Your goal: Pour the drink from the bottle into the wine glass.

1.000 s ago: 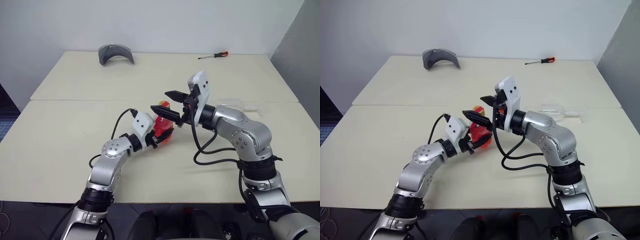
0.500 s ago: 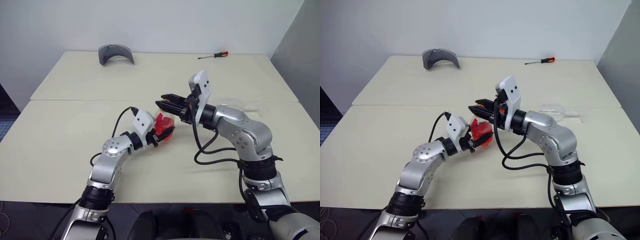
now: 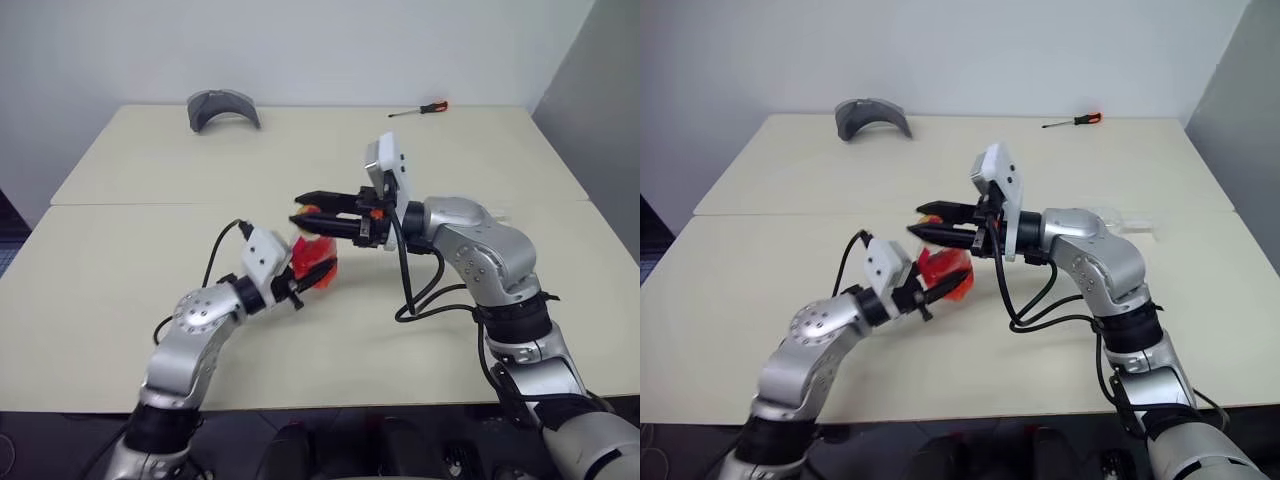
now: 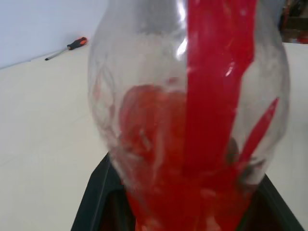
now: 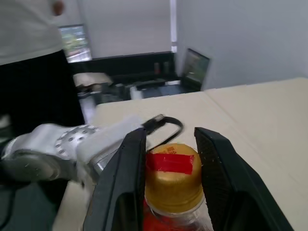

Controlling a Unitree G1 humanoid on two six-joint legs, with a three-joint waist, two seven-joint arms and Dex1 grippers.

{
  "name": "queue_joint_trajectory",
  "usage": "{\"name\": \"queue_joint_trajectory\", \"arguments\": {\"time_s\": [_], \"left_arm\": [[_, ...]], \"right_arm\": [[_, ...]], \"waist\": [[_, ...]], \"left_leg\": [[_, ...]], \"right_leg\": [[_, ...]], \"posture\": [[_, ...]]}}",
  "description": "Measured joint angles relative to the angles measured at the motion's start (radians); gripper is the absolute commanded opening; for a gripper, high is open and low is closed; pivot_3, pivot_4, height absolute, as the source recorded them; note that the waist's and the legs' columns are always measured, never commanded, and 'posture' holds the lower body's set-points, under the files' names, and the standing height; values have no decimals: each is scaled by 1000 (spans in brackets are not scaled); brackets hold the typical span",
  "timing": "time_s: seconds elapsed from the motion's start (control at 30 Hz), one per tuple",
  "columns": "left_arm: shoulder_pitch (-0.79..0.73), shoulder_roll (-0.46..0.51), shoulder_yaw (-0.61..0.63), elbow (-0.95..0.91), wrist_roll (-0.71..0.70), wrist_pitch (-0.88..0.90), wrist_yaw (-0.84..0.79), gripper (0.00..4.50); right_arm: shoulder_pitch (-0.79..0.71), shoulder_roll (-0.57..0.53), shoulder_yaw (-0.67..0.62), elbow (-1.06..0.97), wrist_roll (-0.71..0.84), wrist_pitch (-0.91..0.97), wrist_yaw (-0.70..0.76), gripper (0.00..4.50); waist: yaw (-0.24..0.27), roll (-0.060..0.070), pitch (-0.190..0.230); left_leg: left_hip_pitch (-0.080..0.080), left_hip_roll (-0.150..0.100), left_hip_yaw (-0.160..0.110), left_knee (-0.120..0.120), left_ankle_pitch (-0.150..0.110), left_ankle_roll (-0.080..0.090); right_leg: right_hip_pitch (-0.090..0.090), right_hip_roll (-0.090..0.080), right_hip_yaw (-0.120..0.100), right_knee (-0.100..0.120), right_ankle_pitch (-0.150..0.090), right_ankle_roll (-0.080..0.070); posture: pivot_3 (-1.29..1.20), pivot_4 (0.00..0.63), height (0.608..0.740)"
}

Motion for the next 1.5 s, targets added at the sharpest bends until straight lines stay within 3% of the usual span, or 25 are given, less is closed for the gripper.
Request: {"name": "queue_joint_trajectory", "arguments": {"time_s": [0.13,0.47,0.67,1.0,1.27,1.5], "left_arm": [[40,34,6,-35,-21,4,-13,1240],[31,19,-53,-27,-16,9,-7,1054],[26,17,-53,3,-13,7,-5,1032],[-25,-96,-7,134,87,54,250,1028],[-156,-108,-7,262,109,51,254,1025],[-215,-109,-6,306,108,51,233,1025]], "right_arm": [[-21,2,17,54,-5,-31,102,1246],[-90,12,11,93,-15,-37,158,4497],[-83,-22,-24,87,-23,-37,118,4500],[85,-99,-141,-99,-43,66,-200,4500],[125,-68,-107,-157,-101,80,-340,4500],[108,-35,-90,-121,-129,62,-371,4500]], "waist": [[6,1,0],[5,2,1],[4,2,2],[6,2,2],[5,2,2],[5,2,2]], "left_leg": [[0,0,-2,1,0,0],[-1,0,-2,1,0,0],[-1,0,-2,0,0,0],[-1,0,-2,1,0,0],[-1,0,-2,1,1,-2],[-2,0,-1,1,2,-4]], "right_leg": [[1,0,-2,0,0,-1],[0,0,-2,0,1,-1],[0,0,-2,0,1,-1],[0,0,-2,0,1,-1],[0,0,-3,1,1,-1],[0,0,-2,-1,1,-1]], "posture": [[0,150,740],[0,150,740],[0,150,740],[0,150,740],[0,150,740],[0,150,740]]}}
